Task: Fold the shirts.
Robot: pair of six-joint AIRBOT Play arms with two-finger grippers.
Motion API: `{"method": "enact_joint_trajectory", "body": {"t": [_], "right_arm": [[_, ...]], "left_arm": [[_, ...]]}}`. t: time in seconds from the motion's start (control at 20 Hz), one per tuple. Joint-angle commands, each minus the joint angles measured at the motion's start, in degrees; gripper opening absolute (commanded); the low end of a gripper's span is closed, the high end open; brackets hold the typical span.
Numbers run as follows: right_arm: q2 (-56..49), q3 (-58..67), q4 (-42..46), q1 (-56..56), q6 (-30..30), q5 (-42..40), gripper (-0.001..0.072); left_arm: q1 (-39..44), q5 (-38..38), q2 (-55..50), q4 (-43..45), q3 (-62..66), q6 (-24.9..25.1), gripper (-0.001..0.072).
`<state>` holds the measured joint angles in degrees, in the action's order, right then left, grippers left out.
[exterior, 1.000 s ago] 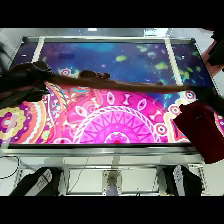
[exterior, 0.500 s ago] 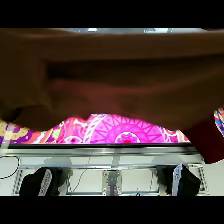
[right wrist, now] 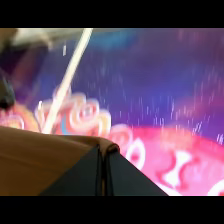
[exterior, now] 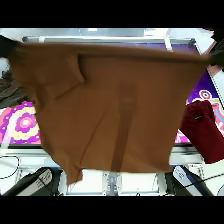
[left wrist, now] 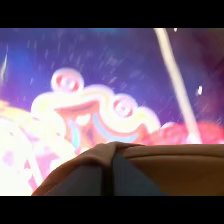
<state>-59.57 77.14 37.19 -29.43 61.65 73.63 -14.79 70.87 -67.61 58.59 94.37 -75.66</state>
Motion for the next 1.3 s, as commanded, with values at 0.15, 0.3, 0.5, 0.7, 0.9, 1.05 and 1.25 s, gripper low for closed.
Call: {"method": "enact_joint_trajectory", "body": {"t": [0.15,0.3,0.5,0.7,0.9,1.05,1.25], "right_arm": [[-21.55,-8.94,11.34,15.85,3.34,-24.83,0.0028],[-24.94,-8.94,7.17,17.05,2.89,-33.73,0.0028],[-24.26,-3.87,8.72,17.05,1.31,-29.14,0.0028],[-23.32,-3.26,15.06,19.34,1.49,-18.29,0.0028],[-23.26,-9.84,20.35,23.58,3.28,-15.93,0.0028],[-23.26,-15.41,21.20,25.35,3.30,-18.36,0.0029],[-23.28,-20.11,21.88,25.38,5.01,-24.87,0.0029]], "left_arm": [[7.43,-8.63,-26.97,13.68,-3.30,-5.57,0.0016],[7.32,-17.55,-31.26,13.46,-3.23,-9.18,0.0015],[7.32,-16.46,-29.03,13.42,0.52,-6.93,0.0015],[7.32,-3.78,-26.38,14.97,-0.42,-2.80,0.0015],[7.32,0.31,-26.36,16.48,-7.85,-2.99,0.0015],[7.32,-0.39,-26.36,16.72,-15.17,-2.82,0.0016],[7.32,-4.24,-26.38,18.62,-20.37,-2.78,0.0016]]}}
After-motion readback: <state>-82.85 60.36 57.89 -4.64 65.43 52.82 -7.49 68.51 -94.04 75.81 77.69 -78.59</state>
